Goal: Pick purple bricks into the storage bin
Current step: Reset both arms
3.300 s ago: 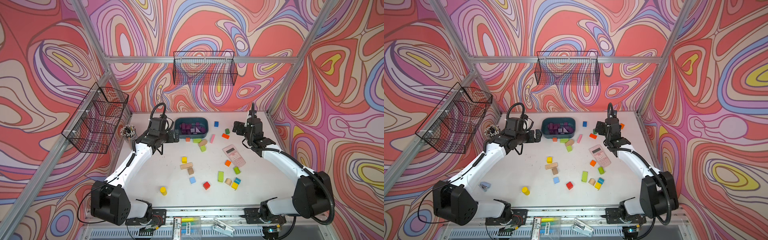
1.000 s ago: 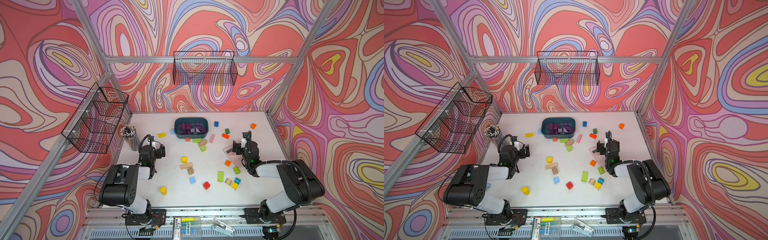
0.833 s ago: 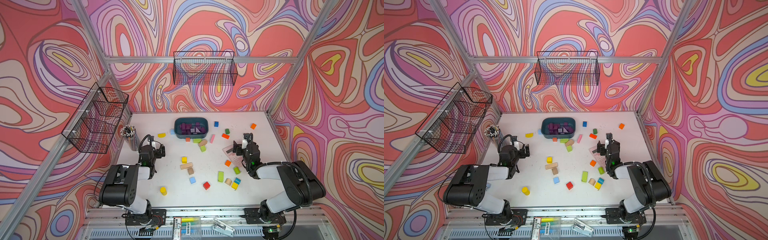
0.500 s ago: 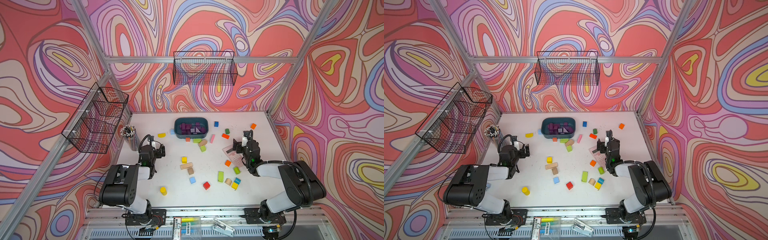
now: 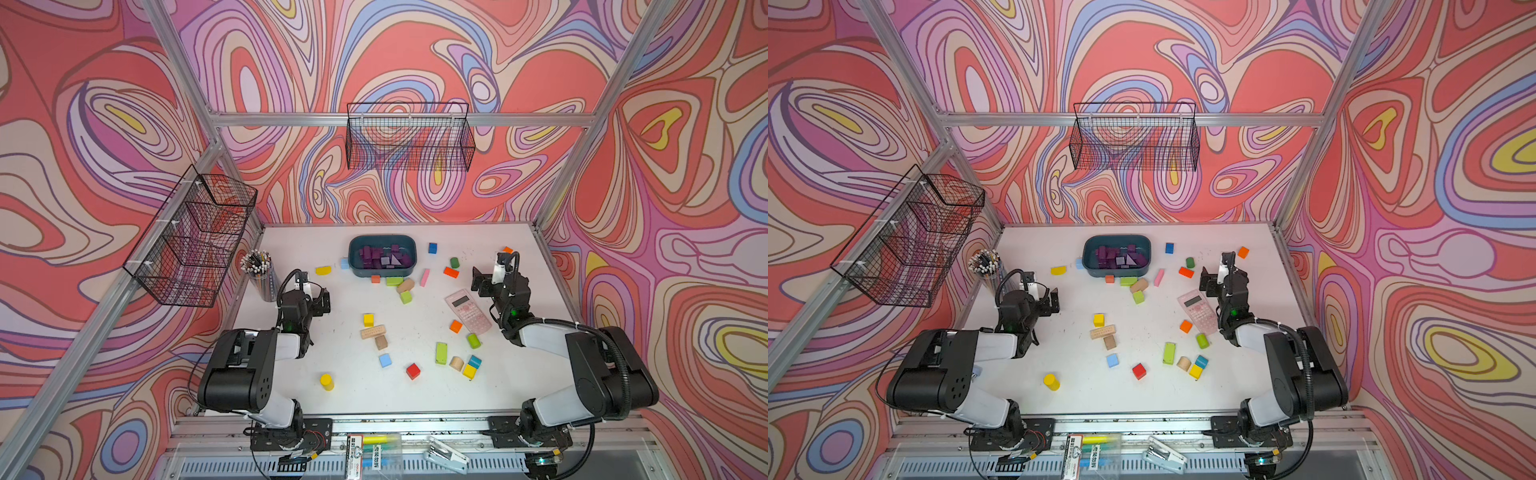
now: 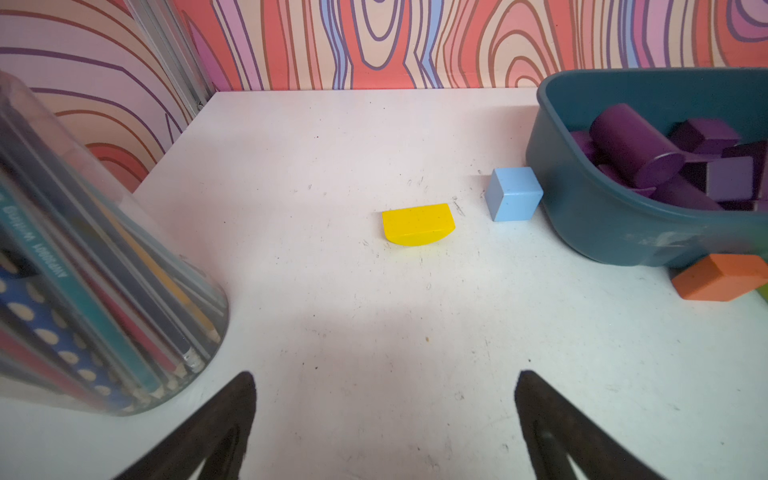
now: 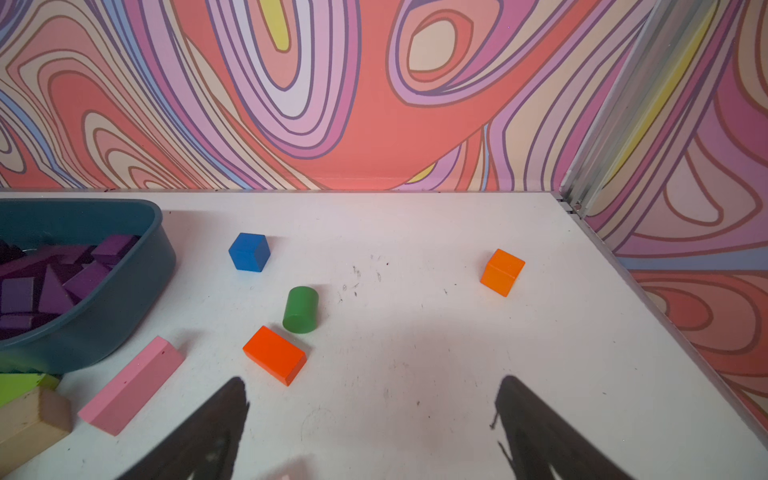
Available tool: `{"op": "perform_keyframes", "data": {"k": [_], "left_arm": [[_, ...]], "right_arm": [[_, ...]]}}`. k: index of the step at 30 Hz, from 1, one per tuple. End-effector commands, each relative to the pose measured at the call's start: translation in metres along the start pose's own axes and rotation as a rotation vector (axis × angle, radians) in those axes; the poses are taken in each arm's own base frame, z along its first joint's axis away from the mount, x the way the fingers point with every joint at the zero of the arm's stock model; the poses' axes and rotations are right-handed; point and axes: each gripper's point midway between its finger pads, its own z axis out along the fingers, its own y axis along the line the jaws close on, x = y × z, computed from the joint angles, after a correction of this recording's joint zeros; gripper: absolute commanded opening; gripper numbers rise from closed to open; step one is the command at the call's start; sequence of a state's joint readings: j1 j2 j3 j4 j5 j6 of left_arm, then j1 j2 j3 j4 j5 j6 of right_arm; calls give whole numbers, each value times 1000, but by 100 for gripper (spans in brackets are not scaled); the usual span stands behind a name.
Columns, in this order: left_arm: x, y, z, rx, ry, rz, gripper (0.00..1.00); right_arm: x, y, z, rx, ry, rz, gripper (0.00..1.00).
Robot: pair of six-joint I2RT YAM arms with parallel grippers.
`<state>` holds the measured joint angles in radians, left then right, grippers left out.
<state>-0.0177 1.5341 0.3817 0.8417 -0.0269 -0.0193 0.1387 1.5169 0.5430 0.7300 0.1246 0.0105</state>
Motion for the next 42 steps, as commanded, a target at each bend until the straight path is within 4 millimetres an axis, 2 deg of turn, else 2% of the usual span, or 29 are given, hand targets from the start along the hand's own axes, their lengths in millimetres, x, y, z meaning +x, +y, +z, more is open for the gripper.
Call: {"op": "perform_keyframes", "data": {"k": [1, 7, 11, 12, 14, 16, 19, 20, 22, 25, 42], "left_arm": [[-6, 5, 0, -15, -30, -2, 100], [-6, 4, 0, -15, -29, -1, 100], [-6, 4, 0, -15, -31, -3, 100], [-6, 5, 0, -16, -31, -3, 100], [-5, 5, 1, -15, -28, -2, 100], [-5, 4, 0, -14, -28, -2, 100], [-6, 4, 0, -14, -30, -1, 100], [-6, 4, 0, -15, -30, -2, 100], [-5, 4, 1, -14, -27, -1, 100], [-5, 5, 1, -17, -24, -2, 100], [-6, 5, 1, -18, -29, -4, 100]], "right_arm": [[-13, 2, 8, -15, -44, -9, 98], [1, -20, -7, 46, 16, -21, 98], [39, -24, -17, 66, 61, -12, 98], [33, -27, -19, 84, 18, -9, 98], [31, -28, -18, 79, -15, -21, 98], [34, -32, -14, 95, -52, -25, 98], [52, -33, -8, 98, -47, -26, 98], [51, -36, -7, 116, -64, -25, 98], [54, -32, 0, 82, -14, -24, 98], [62, -45, 16, 45, 74, 53, 98], [59, -47, 14, 52, 59, 48, 98]]}}
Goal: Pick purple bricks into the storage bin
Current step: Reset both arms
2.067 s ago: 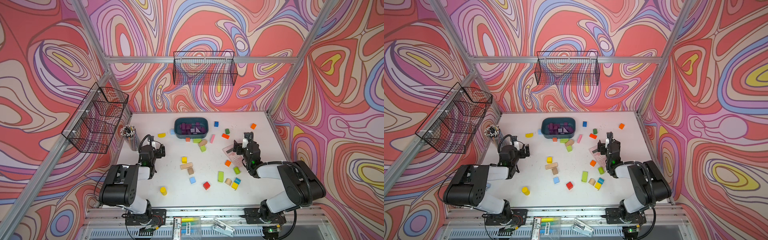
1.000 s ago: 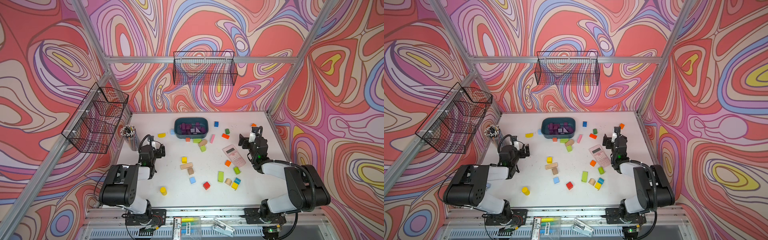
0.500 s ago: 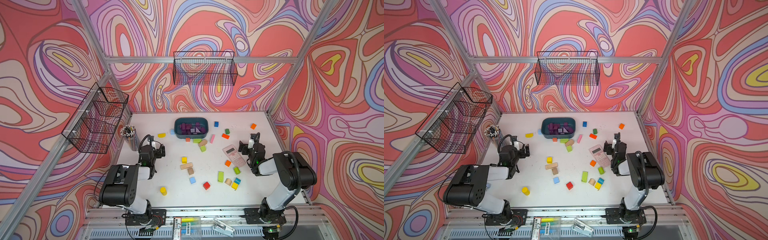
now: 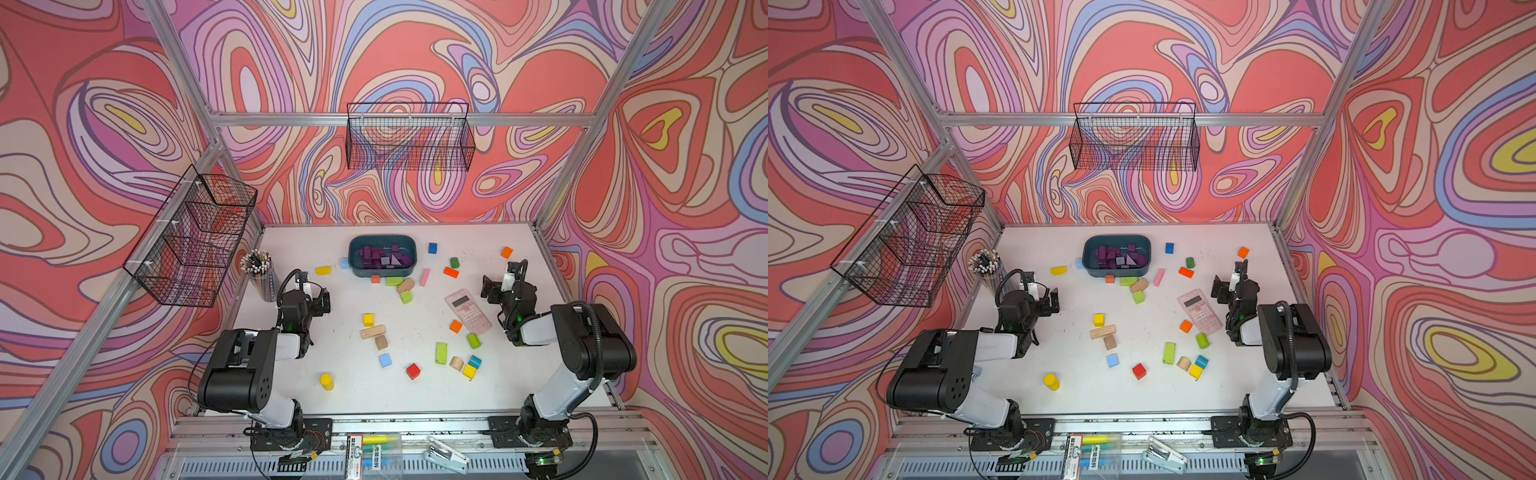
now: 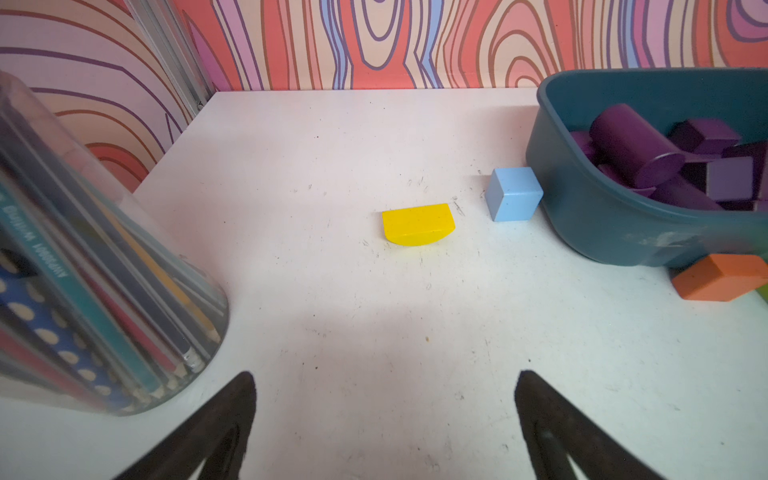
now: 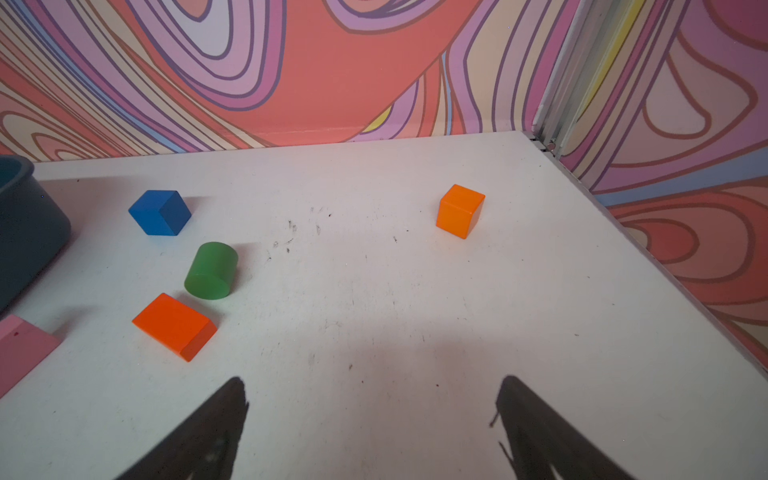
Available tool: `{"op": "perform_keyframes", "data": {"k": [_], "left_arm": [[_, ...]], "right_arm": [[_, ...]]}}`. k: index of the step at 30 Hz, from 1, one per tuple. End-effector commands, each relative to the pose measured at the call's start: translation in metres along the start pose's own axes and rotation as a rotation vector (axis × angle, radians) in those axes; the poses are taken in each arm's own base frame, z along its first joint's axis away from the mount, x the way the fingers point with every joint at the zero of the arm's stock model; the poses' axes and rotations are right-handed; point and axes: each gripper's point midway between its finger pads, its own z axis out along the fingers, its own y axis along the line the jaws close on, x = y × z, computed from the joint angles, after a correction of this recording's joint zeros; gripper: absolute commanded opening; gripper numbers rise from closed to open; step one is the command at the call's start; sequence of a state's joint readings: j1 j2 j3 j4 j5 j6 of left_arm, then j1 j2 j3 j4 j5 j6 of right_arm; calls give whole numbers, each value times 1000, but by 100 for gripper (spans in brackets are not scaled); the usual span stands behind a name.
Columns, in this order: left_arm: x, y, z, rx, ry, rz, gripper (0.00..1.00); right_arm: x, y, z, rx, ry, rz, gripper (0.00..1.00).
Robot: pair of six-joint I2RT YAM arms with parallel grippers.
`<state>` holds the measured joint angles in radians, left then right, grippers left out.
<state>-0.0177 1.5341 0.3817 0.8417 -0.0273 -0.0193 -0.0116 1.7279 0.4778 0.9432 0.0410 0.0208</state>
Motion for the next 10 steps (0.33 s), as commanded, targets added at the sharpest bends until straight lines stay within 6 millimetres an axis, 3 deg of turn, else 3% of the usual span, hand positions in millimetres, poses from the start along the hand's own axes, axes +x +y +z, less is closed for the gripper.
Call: {"op": "perform_keyframes", "data": {"k": [1, 10], "left_arm": [[-6, 5, 1, -18, -28, -3, 100], [-5, 5, 0, -18, -28, -4, 100]], "right_arm": [[-2, 2, 0, -10, -3, 1, 98], [-3, 2, -2, -10, -7, 2, 98]]}}
